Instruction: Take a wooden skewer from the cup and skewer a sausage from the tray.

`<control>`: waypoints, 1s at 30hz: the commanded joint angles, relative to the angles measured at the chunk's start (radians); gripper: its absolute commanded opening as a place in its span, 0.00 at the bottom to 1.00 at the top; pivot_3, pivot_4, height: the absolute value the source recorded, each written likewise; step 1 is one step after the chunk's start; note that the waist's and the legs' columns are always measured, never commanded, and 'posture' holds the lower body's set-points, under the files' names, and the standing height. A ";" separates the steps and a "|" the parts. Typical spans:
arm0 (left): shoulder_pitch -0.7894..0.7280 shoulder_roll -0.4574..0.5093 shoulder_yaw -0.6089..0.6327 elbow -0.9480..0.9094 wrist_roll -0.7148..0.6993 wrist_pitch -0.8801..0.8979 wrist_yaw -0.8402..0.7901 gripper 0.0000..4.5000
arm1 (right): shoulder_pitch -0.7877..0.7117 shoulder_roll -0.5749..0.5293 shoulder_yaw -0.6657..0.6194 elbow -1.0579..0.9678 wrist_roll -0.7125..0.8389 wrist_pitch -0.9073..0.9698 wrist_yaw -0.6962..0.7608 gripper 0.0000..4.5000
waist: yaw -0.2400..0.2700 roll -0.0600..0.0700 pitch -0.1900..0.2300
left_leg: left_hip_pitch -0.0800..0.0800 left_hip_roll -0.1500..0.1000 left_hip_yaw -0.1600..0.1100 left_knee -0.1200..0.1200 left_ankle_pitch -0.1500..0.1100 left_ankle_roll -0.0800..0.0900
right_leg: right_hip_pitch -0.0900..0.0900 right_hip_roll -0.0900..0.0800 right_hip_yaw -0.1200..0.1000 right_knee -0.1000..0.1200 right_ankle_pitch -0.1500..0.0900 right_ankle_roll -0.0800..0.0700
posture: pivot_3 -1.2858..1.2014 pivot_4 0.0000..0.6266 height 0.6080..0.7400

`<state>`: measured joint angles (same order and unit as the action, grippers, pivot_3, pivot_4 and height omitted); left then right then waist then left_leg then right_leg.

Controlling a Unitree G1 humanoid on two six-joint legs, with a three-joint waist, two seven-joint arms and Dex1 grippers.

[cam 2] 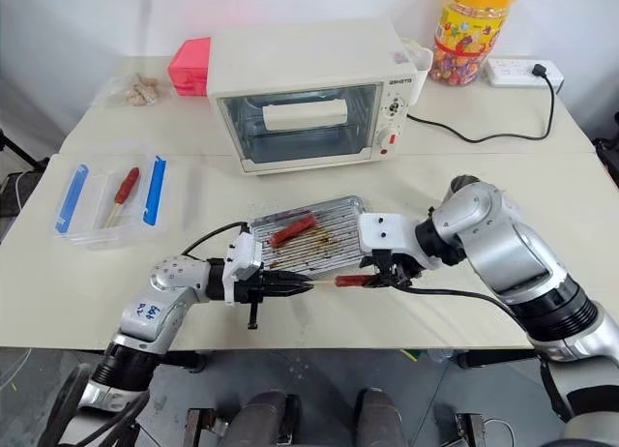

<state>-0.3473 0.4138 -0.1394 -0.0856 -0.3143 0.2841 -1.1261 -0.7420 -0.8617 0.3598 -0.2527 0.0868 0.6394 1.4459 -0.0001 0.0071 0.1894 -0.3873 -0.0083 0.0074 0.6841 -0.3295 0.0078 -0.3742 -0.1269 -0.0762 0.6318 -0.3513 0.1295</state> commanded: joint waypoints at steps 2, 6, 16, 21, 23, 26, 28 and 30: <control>0.041 0.050 0.061 -0.116 -0.057 0.012 0.024 0.00 | 0.024 -0.053 -0.055 -0.024 0.086 -0.096 0.088 0.77 | 0.000 0.000 0.000 | 0.000 0.000 0.000 0.000 0.000 0.000 | 0.000 0.000 0.000 0.000 0.000 0.000 | 0.52 0.24 1.00; 0.133 0.126 0.163 -0.181 -0.111 0.029 0.047 0.00 | 0.057 -0.115 -0.116 0.034 0.155 -0.158 0.147 0.99 | -0.001 0.000 0.000 | 0.000 0.000 0.000 0.000 0.000 0.000 | 0.000 0.000 0.000 0.000 0.000 0.000 | 0.52 0.24 1.00; 0.437 0.075 0.629 -0.358 -0.359 0.064 0.345 0.00 | 0.236 0.056 -0.398 0.159 0.368 -0.465 0.041 0.99 | 0.003 -0.002 0.000 | 0.001 0.001 -0.001 0.000 0.000 0.000 | 0.003 -0.003 -0.001 -0.002 0.000 0.000 | 0.52 0.24 1.00; 0.433 -0.006 0.789 -0.408 -0.398 0.156 0.719 0.00 | 0.304 0.200 -0.499 0.090 0.460 -0.501 -0.127 0.99 | 0.006 -0.003 -0.001 | 0.002 0.001 -0.004 0.000 0.000 0.000 | 0.006 -0.003 -0.001 -0.003 0.000 0.000 | 0.52 0.24 1.00; 0.391 -0.013 0.797 -0.412 -0.368 0.173 0.831 0.00 | 0.332 0.251 -0.523 0.047 0.485 -0.492 -0.212 0.99 | 0.010 -0.003 -0.001 | 0.002 0.001 -0.005 0.000 0.000 0.000 | 0.007 -0.002 -0.001 -0.003 0.000 0.000 | 0.52 0.24 1.00; 0.306 -0.002 0.799 -0.377 -0.336 0.198 0.957 0.00 | 0.372 0.288 -0.519 -0.001 0.478 -0.512 -0.263 0.99 | 0.024 -0.003 -0.001 | 0.003 0.000 -0.005 0.001 0.000 0.000 | 0.007 -0.001 -0.001 -0.003 0.000 0.000 | 0.52 0.24 1.00; 0.240 0.010 0.791 -0.333 -0.320 0.224 1.026 0.00 | 0.390 0.298 -0.508 -0.020 0.475 -0.517 -0.281 0.99 | 0.025 -0.004 -0.002 | 0.002 -0.001 -0.005 0.001 0.000 0.000 | 0.007 -0.001 -0.001 -0.003 0.000 0.001 | 0.52 0.24 1.00; 0.173 0.034 0.759 -0.261 -0.272 0.230 1.059 0.00 | 0.397 0.303 -0.493 -0.029 0.472 -0.521 -0.290 0.99 | 0.026 -0.004 -0.002 | 0.003 -0.001 -0.005 0.001 0.000 0.000 | 0.007 -0.001 -0.002 -0.002 0.001 0.001 | 0.52 0.24 1.00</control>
<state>-0.1518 0.4268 0.6264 -0.3695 -0.6182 0.5140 -0.0977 -0.3467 -0.5617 -0.1250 -0.2417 0.5419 0.1328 1.1690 0.0258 0.0029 0.1875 -0.3846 -0.0095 0.0027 0.6847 -0.3294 0.0077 -0.3674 -0.1274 -0.0787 0.6293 -0.3507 0.1306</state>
